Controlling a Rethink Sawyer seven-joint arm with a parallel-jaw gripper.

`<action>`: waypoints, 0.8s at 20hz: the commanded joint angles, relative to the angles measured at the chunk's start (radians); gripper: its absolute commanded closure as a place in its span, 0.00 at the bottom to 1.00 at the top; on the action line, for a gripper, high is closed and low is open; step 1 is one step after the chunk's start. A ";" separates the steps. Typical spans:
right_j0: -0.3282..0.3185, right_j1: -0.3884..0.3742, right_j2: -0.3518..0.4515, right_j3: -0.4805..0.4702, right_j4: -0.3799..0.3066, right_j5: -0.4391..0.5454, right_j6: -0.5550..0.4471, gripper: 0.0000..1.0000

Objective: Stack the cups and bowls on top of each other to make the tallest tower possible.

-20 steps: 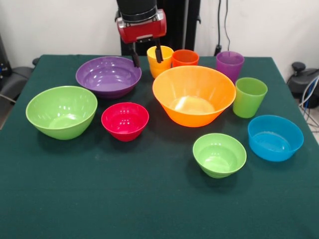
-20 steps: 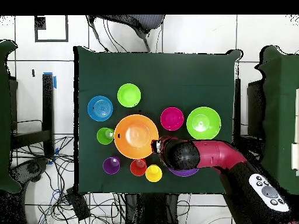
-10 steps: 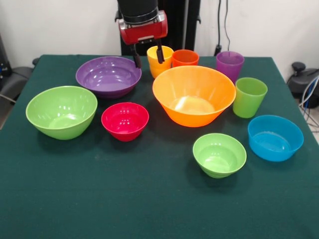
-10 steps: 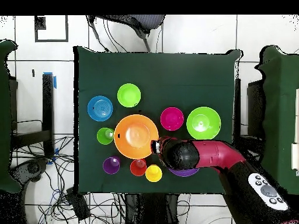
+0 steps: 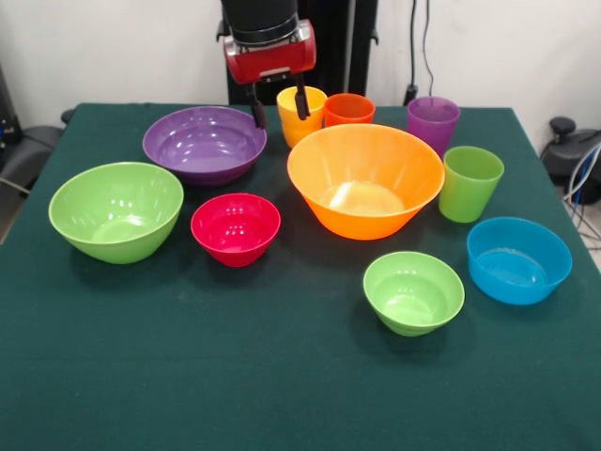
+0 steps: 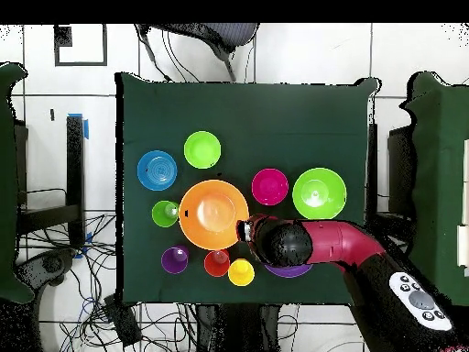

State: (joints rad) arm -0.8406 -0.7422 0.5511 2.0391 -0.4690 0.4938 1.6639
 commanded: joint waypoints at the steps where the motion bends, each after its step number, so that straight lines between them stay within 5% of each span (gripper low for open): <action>1: 0.052 0.033 0.012 0.018 -0.102 -0.032 -0.029 0.00; 16: 0.058 0.047 0.005 0.005 -0.104 -0.036 -0.028 0.00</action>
State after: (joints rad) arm -0.8254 -0.7418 0.5511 2.0391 -0.4690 0.4938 1.6639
